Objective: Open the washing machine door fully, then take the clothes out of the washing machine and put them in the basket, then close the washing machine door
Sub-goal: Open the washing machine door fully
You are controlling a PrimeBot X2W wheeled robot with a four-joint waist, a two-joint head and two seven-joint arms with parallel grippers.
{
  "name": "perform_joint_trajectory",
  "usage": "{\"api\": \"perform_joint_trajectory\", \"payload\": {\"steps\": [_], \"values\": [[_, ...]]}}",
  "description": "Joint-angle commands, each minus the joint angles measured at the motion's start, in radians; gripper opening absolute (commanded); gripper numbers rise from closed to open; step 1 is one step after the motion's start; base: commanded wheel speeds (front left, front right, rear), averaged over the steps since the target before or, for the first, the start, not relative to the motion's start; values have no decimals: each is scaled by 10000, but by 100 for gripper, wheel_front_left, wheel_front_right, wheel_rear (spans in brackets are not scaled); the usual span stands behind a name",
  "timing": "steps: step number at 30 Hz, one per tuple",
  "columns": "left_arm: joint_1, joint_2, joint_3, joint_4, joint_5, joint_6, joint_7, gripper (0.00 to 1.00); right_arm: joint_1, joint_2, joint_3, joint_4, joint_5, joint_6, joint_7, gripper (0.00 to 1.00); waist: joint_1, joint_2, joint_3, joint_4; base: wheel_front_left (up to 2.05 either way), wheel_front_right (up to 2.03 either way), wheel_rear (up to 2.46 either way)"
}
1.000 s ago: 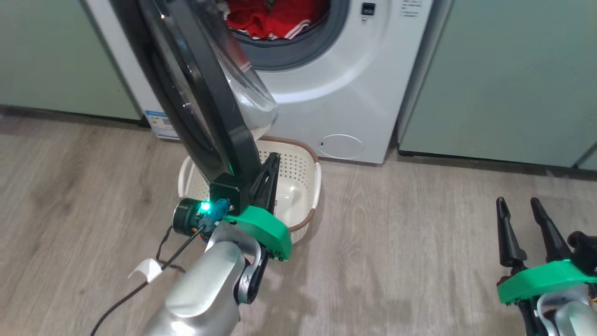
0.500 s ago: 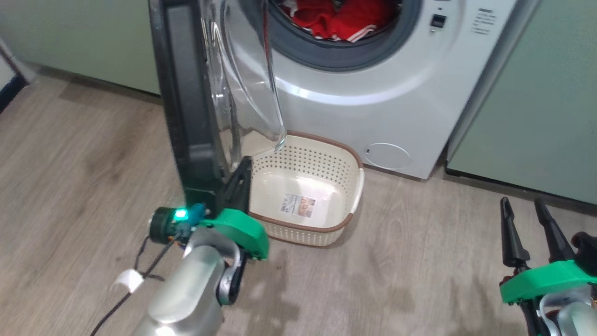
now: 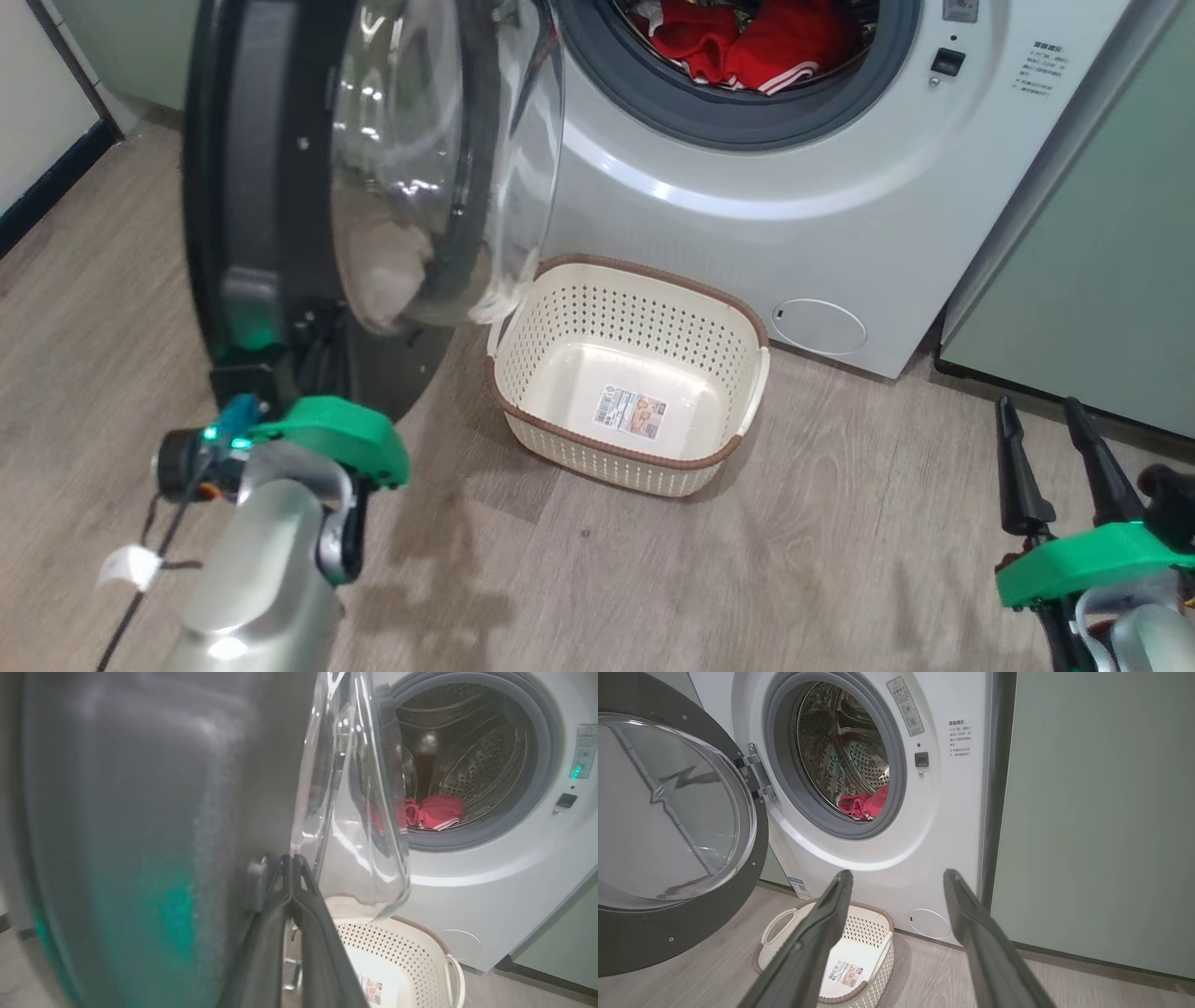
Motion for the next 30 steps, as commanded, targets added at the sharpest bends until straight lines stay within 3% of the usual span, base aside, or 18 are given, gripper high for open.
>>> {"api": "perform_joint_trajectory", "payload": {"steps": [1, 18, 30], "values": [[-532, 429, 738, -149, 95, 12, -64, 0, -216, -160, 185, -294, 31, 65, -93, 100, 0, 0, 9, 15, 0, 0, 0], [-1059, 1304, 3119, 967, 343, -255, -64, 0, -263, -264, 297, -278, 89, 65, -93, 100, 0, 0, 242, -95, 0, 0, 0], [-1508, 1305, 4002, 1717, 821, -520, -64, 0, -341, -219, 354, -201, 119, 65, -93, 100, 0, 0, 202, -483, 0, 0, 0]]}}
